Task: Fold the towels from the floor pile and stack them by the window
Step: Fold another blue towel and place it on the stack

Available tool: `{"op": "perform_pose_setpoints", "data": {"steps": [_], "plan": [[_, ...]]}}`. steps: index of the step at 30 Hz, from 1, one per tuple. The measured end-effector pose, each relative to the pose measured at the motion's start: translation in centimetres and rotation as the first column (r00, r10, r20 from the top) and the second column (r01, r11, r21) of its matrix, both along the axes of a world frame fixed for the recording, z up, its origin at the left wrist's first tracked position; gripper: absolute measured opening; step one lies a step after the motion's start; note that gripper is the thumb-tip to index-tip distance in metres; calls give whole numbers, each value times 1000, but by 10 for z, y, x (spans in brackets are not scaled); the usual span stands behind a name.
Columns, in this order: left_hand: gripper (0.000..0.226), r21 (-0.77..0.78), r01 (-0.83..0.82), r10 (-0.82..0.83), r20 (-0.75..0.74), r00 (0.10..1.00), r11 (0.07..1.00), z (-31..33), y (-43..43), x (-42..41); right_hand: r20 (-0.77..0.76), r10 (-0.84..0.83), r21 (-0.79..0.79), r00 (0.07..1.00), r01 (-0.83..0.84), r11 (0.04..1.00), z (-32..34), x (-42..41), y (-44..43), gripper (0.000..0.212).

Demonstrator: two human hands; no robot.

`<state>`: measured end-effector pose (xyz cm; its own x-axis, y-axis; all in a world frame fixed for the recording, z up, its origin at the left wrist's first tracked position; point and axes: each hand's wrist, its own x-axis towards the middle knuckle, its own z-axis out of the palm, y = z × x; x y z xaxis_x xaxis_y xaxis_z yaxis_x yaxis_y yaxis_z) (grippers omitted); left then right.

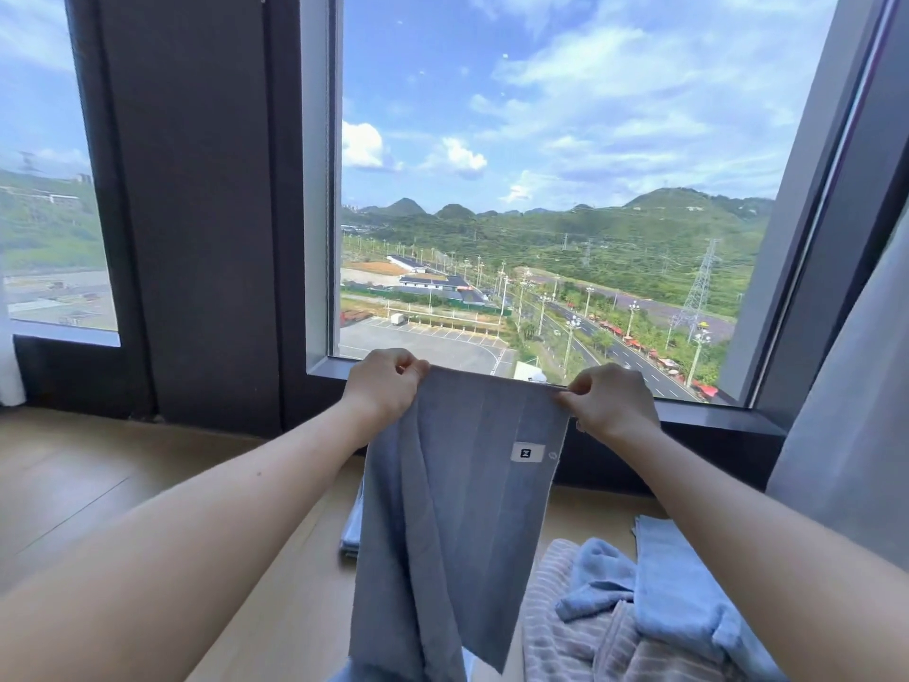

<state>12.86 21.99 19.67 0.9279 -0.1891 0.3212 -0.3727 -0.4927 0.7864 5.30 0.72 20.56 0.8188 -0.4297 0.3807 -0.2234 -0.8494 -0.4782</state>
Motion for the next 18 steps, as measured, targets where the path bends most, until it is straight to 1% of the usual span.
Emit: {"op": "perform_pose_setpoints", "data": {"steps": [4,6,8,10,12,13,14,16,18], "plan": [[24,-24,29,-29,-15,999,999,-6,0,0,100,58,63,993,-65,996,1,3,9,26],[26,-38,71,-72,-28,997,997,-8,-2,-2,146,145,156,979,-168,973,1,5,17,21],[26,-65,105,-107,-37,994,992,-9,-5,-4,161,278,229,947,-310,923,-1,7,25,18],[26,-145,154,-166,-71,984,977,-8,-10,-7,127,396,196,909,-414,889,-2,8,34,34],[21,-241,236,-276,-146,950,941,-5,-14,-12,63,487,151,871,-491,858,-2,8,43,51],[17,-267,278,-332,-186,925,923,-3,-16,-14,31,519,121,854,-519,846,-3,8,48,52],[15,-273,307,-367,-209,906,912,-3,-17,-14,9,533,72,846,-532,844,-4,8,52,45],[17,-279,324,-389,-222,894,904,-3,-18,-16,17,496,-28,868,-495,868,-5,9,55,24],[15,-278,321,-384,-212,899,905,-3,-18,-16,68,427,-64,902,-424,904,-5,9,55,16]]}}
